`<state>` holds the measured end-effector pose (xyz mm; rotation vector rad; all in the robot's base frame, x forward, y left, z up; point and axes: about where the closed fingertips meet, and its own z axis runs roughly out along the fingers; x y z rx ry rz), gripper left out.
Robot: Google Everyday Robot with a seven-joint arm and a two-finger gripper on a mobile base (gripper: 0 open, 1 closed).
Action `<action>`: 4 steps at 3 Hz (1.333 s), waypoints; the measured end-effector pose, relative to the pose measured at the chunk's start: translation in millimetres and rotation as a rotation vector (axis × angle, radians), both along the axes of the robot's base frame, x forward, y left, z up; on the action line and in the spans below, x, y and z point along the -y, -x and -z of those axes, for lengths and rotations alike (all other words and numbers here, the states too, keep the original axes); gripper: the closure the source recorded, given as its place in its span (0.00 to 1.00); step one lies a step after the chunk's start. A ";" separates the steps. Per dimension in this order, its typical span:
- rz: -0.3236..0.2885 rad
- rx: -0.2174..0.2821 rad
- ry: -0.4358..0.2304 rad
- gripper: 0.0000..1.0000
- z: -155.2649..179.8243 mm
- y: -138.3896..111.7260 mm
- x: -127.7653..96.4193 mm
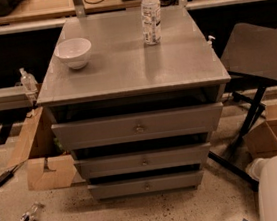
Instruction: Close bottom drawer
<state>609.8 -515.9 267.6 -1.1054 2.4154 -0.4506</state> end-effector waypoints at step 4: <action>-0.401 0.467 0.281 1.00 -261.0 145.5 -41.6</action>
Offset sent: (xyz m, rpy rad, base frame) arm -0.1569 0.0180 0.2116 -0.1717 -0.4314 0.3405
